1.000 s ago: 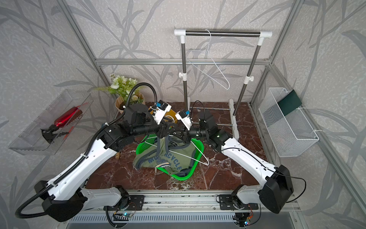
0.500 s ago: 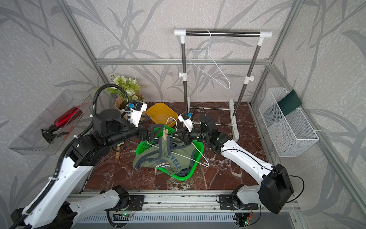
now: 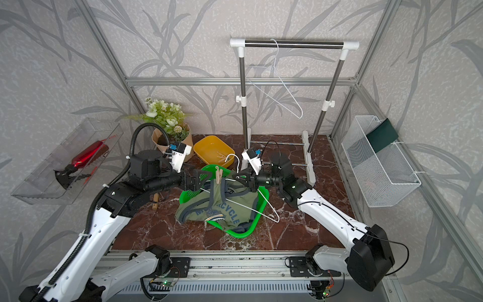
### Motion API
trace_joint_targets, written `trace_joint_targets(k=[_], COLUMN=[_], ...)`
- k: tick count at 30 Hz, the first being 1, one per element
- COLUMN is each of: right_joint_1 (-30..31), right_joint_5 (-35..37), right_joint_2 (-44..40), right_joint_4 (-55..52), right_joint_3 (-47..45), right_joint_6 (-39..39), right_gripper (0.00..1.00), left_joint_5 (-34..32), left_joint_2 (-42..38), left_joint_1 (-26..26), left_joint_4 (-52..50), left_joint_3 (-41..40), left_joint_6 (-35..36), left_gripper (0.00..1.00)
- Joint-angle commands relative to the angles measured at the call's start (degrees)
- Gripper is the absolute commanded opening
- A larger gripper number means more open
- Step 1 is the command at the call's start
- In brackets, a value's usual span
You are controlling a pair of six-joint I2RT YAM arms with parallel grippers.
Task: Remove the clothespins securing tank tops to the hanger
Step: Remove the tank top from the hanger, then remove the clothespin from the hanger.
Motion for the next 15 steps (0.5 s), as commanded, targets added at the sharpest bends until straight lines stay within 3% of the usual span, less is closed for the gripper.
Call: trace_joint_targets(k=[1,15], right_joint_1=[-0.3,-0.3], right_joint_5=[-1.2,-3.3], right_joint_2=[-2.4,-2.1], right_joint_4=[3.3,11.1], right_joint_3=[-1.0,-3.8], right_joint_6=[1.0,3.6], right_gripper=[0.0,0.0], left_joint_5=[11.1,26.9], left_joint_2=[1.9,9.8], left_joint_1=[2.7,7.9], left_joint_4=[8.1,14.5], left_joint_3=[-1.8,-5.0], left_joint_6=[-4.6,-6.9], left_gripper=[0.99,1.0])
